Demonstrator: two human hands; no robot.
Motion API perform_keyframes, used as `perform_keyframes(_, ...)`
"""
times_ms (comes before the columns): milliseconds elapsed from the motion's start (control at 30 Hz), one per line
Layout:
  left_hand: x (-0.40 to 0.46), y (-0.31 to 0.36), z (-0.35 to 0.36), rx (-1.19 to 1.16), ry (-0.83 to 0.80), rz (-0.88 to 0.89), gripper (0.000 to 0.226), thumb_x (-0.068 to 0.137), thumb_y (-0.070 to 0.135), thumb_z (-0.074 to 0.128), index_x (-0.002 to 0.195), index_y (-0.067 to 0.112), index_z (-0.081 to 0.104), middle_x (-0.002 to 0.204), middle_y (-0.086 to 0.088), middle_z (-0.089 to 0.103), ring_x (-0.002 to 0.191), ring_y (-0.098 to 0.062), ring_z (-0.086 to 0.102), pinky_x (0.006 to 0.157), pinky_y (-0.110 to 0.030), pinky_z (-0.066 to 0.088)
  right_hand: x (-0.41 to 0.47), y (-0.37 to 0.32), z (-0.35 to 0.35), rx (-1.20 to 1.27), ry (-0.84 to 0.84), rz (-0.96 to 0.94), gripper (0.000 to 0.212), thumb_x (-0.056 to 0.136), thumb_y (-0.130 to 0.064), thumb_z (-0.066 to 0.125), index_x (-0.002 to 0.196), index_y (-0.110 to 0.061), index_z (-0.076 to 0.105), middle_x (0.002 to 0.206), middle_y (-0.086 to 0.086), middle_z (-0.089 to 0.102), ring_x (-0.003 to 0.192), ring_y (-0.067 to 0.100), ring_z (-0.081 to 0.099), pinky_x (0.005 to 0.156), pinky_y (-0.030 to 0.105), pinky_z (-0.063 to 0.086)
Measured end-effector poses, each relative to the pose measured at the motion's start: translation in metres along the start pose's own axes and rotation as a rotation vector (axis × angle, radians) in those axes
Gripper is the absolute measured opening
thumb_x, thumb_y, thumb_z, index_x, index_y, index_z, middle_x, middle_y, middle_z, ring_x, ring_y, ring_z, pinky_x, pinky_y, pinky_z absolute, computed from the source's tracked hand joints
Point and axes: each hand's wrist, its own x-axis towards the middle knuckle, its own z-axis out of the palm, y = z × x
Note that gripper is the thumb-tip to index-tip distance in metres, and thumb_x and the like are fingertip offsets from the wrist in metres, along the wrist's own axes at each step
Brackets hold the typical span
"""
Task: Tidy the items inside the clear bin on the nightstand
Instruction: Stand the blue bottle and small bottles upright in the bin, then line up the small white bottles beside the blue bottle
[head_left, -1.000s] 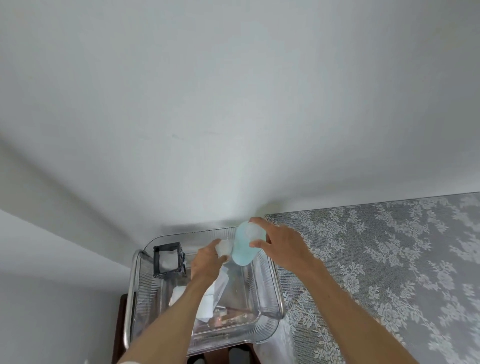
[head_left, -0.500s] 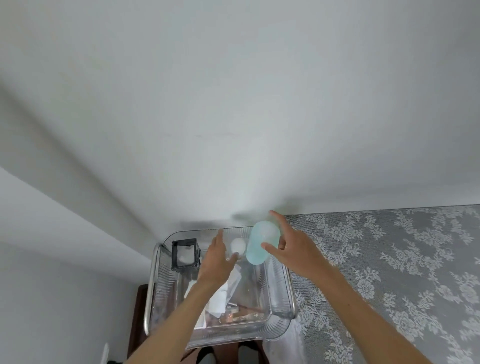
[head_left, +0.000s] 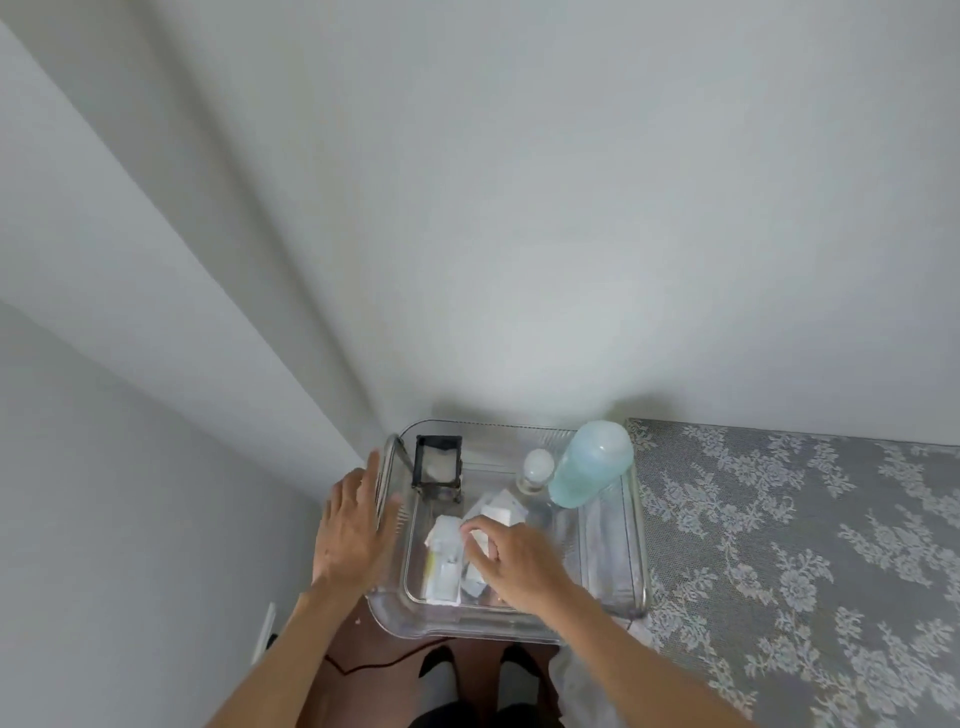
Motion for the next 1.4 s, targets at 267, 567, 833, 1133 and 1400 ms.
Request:
perform_keyframes(267, 0.003, 0.001, 0.007, 0.000, -0.068, -0.016, 0.076, 0.101, 0.040, 0.040, 0.156, 0.029, -0.012, 0.111, -0.004, 0.060, 0.071, -0.022, 0.065, 0.058, -0.037, 0.056, 0.043, -0.001, 0.057, -0.015, -0.264, 0.456, 0.071, 0.090, -0.072, 0.032, 0.142, -0.024, 0.042, 0.118, 0.008, 0.069, 0.096, 0.028, 0.070, 0.084, 0.039, 0.054)
perform_keyframes(567, 0.003, 0.000, 0.018, 0.026, -0.031, -0.034, 0.077, 0.100, 0.030, 0.050, 0.158, 0.025, -0.001, 0.100, -0.004, 0.065, 0.056, -0.021, 0.060, 0.047, -0.028, 0.035, 0.077, -0.014, 0.087, -0.094, -0.234, 0.663, 0.076, 0.087, -0.077, 0.041, 0.117, -0.011, 0.063, 0.108, 0.011, 0.067, 0.096, 0.028, 0.068, 0.075, 0.034, 0.052)
perform_keyframes(833, -0.001, -0.001, 0.014, -0.003, -0.109, -0.095, 0.089, 0.093, 0.020, 0.052, 0.155, 0.032, -0.012, 0.048, 0.009, 0.043, 0.038, -0.009, 0.040, 0.042, -0.028, 0.034, 0.058, -0.008, 0.071, 0.365, -0.243, 0.549, 0.041, 0.082, -0.063, 0.064, 0.070, -0.024, 0.060, 0.051, -0.006, 0.068, 0.040, 0.007, 0.058, 0.049, 0.022, 0.047)
perform_keyframes(1133, -0.005, 0.005, 0.001, -0.027, -0.177, -0.108, 0.088, 0.099, 0.034, 0.044, 0.147, 0.040, -0.030, 0.067, -0.005, 0.064, 0.056, -0.023, 0.061, 0.061, -0.041, 0.056, 0.015, 0.006, 0.028, 0.229, -0.038, 0.364, 0.077, 0.080, -0.076, 0.053, 0.129, -0.017, 0.056, 0.057, -0.011, 0.053, 0.046, -0.003, 0.050, 0.049, 0.015, 0.039)
perform_keyframes(1400, -0.003, 0.006, 0.003, -0.077, -0.176, -0.111, 0.091, 0.097, 0.033, 0.047, 0.144, 0.049, -0.029, 0.055, -0.002, 0.054, 0.050, -0.027, 0.056, 0.058, -0.042, 0.053, 0.051, 0.014, -0.004, -0.022, 0.188, 0.409, 0.068, 0.088, -0.072, 0.049, 0.134, -0.021, 0.051, 0.074, -0.001, 0.068, 0.069, 0.020, 0.068, 0.060, 0.035, 0.058)
